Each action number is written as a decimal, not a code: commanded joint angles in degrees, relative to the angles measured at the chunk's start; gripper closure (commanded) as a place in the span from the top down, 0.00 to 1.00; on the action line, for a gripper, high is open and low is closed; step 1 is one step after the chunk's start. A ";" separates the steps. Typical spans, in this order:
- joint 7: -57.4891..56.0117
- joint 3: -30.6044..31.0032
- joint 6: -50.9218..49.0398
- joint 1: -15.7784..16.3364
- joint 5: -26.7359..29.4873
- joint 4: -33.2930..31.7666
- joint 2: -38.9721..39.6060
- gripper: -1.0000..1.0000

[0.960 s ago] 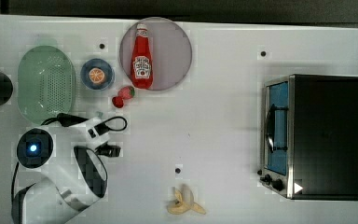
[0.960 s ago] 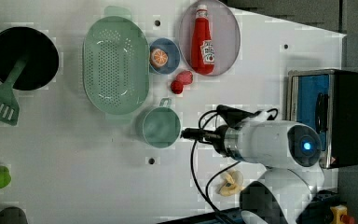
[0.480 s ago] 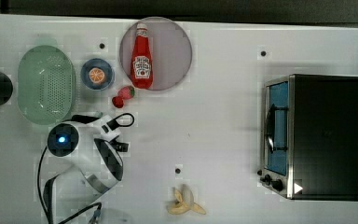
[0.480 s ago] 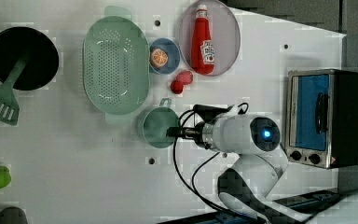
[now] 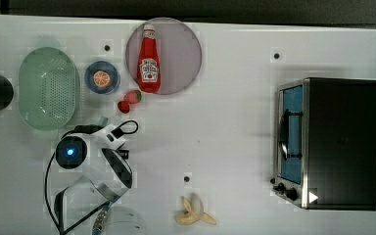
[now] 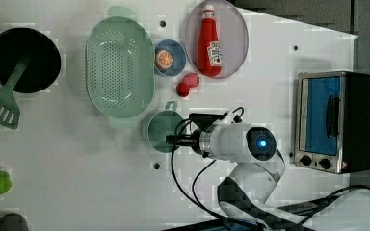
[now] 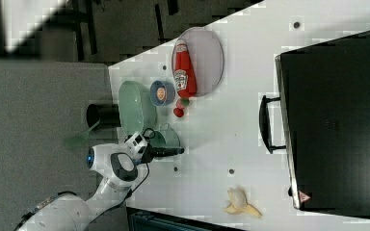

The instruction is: Drag mug left to right.

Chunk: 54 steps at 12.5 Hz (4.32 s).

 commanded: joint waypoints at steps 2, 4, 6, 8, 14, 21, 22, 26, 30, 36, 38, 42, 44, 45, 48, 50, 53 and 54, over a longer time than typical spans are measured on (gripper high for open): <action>-2.06 -0.71 1.10 -0.49 -0.30 0.98 -1.43 0.24; -2.12 -0.89 1.00 -1.16 -0.30 0.96 -1.67 0.18; -2.96 -0.93 1.01 -2.32 -0.30 0.85 -1.72 0.18; -6.89 -0.96 1.00 -4.03 -0.30 0.78 -1.74 0.18; -14.44 -0.92 0.89 -10.80 -0.26 -1.83 -3.41 0.18; -25.07 -1.81 0.89 -16.85 -0.25 -4.67 -5.52 0.18; -25.71 -2.03 0.81 -17.71 -0.26 -4.83 -5.67 0.18; -27.50 -3.61 0.83 -20.32 -0.26 -5.12 -6.09 0.18; -31.16 -5.82 0.83 -22.67 -0.26 -5.01 -6.29 0.18; -37.62 -9.87 0.92 -25.71 -0.26 -4.75 -6.56 0.18; -38.85 -10.79 0.97 -26.09 -0.26 -4.24 -6.61 0.18; -39.07 -12.63 0.95 -26.80 -0.26 -4.30 -6.63 0.18; -39.11 -13.63 0.94 -27.24 -0.26 -4.02 -6.62 0.18; -39.12 -14.35 0.97 -27.37 -0.26 -4.00 -6.62 0.18; -39.57 -16.16 1.00 -27.71 -0.26 -3.81 -6.62 0.21; -39.67 -16.78 1.04 -27.83 -0.26 -3.42 -6.78 0.42; -37.17 -15.39 -0.49 -27.75 0.73 -3.38 -12.75 0.76; -33.11 -14.35 -1.57 -27.67 2.26 -3.35 -16.27 0.88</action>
